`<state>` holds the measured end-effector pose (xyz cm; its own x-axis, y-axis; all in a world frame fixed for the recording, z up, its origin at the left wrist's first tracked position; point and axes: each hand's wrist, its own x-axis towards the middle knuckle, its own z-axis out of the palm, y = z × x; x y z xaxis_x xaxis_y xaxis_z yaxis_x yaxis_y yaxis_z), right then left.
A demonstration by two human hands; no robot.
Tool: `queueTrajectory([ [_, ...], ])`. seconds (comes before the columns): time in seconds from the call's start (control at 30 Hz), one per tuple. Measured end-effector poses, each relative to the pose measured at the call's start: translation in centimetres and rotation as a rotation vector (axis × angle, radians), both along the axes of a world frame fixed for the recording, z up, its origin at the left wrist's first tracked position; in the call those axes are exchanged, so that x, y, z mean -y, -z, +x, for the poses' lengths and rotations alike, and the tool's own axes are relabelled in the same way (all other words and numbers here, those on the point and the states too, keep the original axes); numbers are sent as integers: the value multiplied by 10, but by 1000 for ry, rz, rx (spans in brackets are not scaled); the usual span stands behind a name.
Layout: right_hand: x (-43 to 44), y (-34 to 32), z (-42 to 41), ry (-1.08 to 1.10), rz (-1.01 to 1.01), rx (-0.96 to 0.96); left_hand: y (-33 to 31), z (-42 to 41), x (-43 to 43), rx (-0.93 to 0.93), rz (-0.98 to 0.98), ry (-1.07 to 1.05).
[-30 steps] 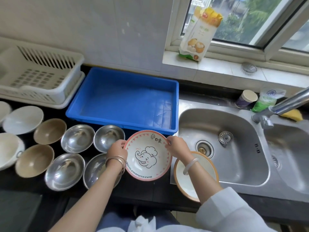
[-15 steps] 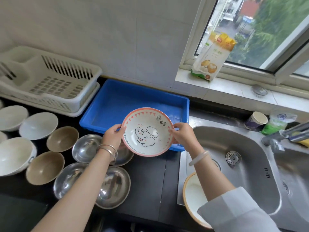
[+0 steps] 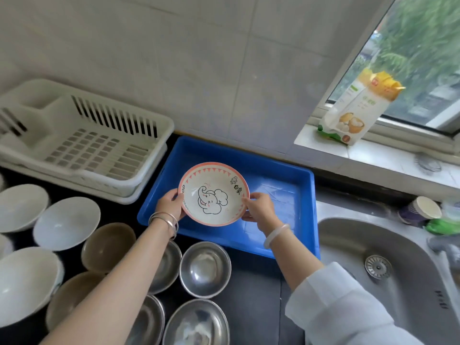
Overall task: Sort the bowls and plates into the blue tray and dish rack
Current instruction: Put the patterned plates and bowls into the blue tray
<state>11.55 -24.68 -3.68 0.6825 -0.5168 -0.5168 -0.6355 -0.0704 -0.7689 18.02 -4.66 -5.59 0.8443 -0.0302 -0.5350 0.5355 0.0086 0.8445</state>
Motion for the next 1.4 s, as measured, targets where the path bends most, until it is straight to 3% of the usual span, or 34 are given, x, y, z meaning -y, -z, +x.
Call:
queueTrajectory([
  [0.47,-23,37,33,121,244,5,45,45,-9,-42,75,26],
  [0.57,-25,37,30,134,324,38,48,45,-7,-51,-7,-46],
  [0.77,-30,42,17,200,575,126,48,38,-8,-308,-227,-118],
  [1.03,-47,43,36,305,555,179,43,38,-3,-354,-402,-207],
  [1.4,-55,44,61,427,549,206,44,48,4,-245,-415,-198],
])
